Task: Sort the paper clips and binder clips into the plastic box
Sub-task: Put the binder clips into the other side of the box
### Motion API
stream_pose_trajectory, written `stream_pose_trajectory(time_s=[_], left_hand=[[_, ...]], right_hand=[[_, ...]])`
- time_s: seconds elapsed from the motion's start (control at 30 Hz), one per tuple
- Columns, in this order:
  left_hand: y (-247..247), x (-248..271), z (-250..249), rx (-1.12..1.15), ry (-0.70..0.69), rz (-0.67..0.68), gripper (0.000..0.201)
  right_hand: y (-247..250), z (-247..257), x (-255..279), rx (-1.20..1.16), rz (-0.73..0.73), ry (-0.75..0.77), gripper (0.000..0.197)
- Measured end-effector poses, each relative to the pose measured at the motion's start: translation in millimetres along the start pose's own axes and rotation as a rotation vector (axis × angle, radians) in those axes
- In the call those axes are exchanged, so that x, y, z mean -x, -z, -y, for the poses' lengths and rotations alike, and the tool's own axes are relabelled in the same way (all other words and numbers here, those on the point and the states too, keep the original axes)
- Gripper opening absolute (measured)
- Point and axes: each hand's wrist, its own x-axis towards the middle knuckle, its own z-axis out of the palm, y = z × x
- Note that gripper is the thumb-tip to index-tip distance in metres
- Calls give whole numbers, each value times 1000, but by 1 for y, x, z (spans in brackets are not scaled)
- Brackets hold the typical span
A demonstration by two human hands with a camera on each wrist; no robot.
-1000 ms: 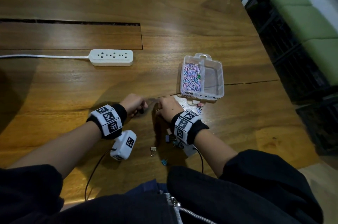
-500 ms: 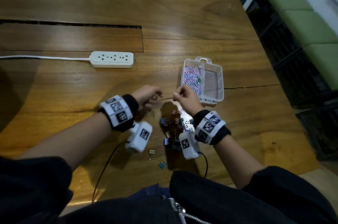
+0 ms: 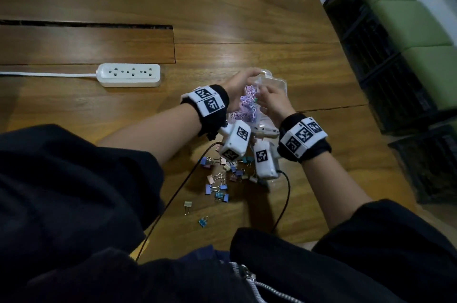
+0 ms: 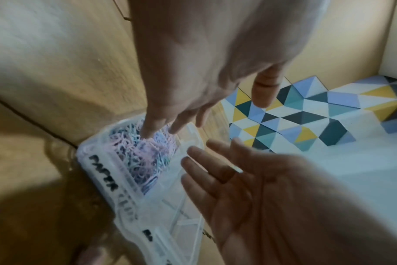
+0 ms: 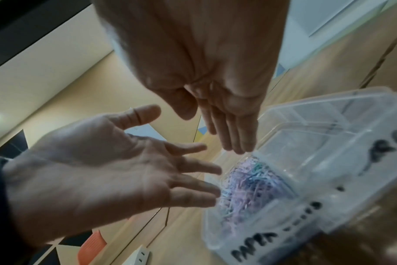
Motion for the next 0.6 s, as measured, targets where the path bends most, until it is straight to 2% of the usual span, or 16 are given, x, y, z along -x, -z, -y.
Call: stream_pose_trajectory(time_s=[0.1,0.2,0.27,0.3,0.4,0.5,0.6], left_hand=[[2,2,3,-237,-63,-3,38],[14,7,13,-622,-147,-17,23],[27,12,28,-833,-89,27,20],[32,18,37,-913,-29,53,21],[41,35,66,-1147,122,113,59],[40,43,91,-1408,131,121,100],[37,35,105,-1470,38,81,108]], right_hand=[[11,-9,19,-40,-15,47,29],[23,-22,41,-3,41,43,19],[28,-33,56,98,141,2,11],[29,-40,61,172,202,-30,15],[25,-64,74,495,306,-141,22],[14,-81,83,654,275,-228,37],[4,-85,85,644,231,-202,46]])
